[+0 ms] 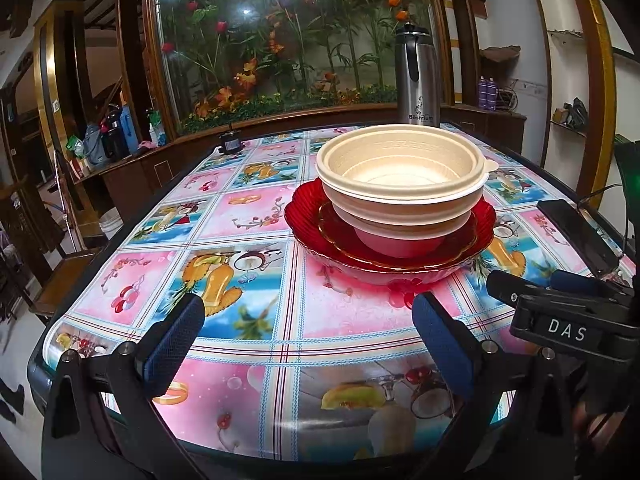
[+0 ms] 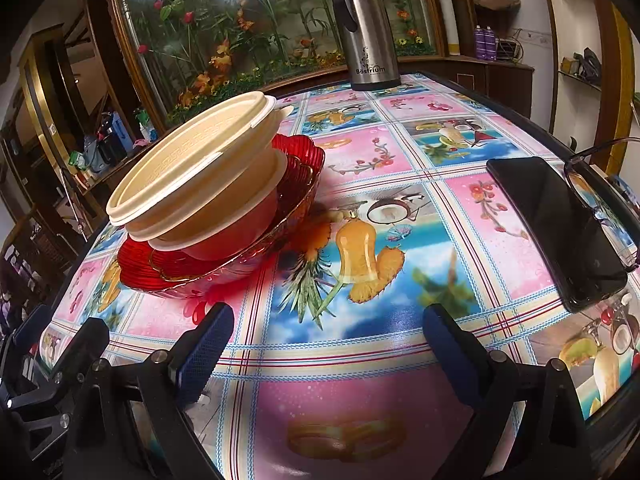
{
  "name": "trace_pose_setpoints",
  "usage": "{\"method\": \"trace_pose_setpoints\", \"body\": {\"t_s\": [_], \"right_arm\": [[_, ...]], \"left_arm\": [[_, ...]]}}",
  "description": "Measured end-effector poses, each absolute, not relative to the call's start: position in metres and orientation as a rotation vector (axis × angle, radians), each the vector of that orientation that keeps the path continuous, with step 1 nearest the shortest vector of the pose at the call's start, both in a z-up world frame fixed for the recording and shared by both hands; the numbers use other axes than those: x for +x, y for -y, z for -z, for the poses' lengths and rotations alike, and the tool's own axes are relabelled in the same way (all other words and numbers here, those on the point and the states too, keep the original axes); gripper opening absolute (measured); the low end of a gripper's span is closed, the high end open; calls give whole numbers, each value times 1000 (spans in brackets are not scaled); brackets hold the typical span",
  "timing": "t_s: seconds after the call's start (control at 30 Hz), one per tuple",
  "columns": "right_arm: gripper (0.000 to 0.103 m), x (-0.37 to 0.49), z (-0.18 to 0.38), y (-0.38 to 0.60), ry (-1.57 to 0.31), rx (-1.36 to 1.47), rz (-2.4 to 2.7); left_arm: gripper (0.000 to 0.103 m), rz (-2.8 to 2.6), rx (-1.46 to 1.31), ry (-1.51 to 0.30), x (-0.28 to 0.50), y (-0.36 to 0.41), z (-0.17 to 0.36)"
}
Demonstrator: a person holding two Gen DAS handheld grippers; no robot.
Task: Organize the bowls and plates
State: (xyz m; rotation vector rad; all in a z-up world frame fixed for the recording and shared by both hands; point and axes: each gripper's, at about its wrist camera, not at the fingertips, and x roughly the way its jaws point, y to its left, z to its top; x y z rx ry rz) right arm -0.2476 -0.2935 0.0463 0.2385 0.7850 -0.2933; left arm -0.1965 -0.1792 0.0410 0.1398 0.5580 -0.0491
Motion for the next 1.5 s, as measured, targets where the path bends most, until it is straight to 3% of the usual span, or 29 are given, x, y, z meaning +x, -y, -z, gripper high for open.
{"method": "trace_pose_setpoints", "body": {"t_s": [1.5], "right_arm": [[97, -247, -46, 294, -785, 238, 294]], "left_arm": [[103, 49, 154, -611, -189, 174, -36]]}}
